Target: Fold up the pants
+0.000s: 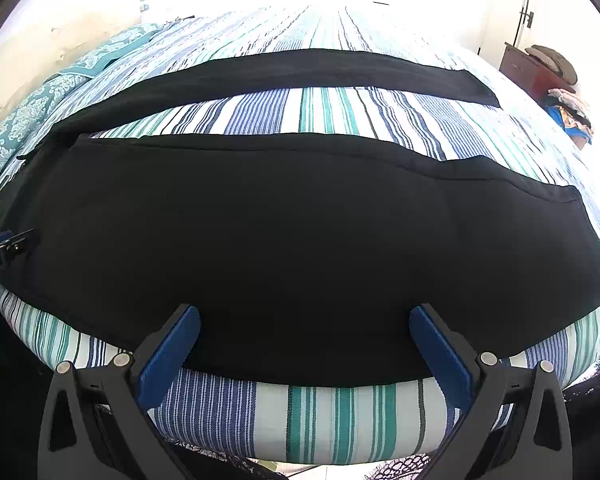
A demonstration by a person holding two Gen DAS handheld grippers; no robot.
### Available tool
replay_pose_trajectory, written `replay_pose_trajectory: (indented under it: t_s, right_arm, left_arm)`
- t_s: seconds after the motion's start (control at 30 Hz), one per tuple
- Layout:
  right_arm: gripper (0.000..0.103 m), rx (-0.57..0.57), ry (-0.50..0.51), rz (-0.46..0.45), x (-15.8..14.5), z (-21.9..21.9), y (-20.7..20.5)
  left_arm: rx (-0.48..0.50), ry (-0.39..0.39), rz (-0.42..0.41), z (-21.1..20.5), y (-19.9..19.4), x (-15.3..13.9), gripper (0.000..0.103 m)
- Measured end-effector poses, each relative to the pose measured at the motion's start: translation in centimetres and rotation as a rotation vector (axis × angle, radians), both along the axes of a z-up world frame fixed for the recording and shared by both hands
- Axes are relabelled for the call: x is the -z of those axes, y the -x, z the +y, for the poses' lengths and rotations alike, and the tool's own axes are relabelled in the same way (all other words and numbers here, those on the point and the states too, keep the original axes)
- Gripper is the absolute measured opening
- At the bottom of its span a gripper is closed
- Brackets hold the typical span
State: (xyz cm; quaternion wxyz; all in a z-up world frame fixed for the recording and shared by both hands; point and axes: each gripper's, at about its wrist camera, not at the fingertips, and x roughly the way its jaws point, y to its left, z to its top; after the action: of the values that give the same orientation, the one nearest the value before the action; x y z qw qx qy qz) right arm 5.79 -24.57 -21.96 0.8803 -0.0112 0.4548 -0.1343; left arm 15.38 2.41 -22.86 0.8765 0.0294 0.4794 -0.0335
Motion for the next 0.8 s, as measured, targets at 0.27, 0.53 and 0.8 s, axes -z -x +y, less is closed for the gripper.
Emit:
replay_pose_trajectory:
  t_s: [0.27,0.53,0.8]
  right_arm:
    - [0.103,-0.04,0.018,0.042,-0.6,0.0,-0.2]
    - [0.103,0.012,0.145,-0.17,-5.2,-0.1,1.8]
    - [0.103,0.074,0.105,-0.165,-5.1,-1.7,2.2]
  left_arm:
    - [0.015,0.006,0.005,0.1,-0.2,-0.8,0.1]
    - [0.009,0.042,-0.05,0.1,0.1,-2.5,0.099]
    - [0.092,0.06,-0.115,-1.2,1.0,-4.0,0.099]
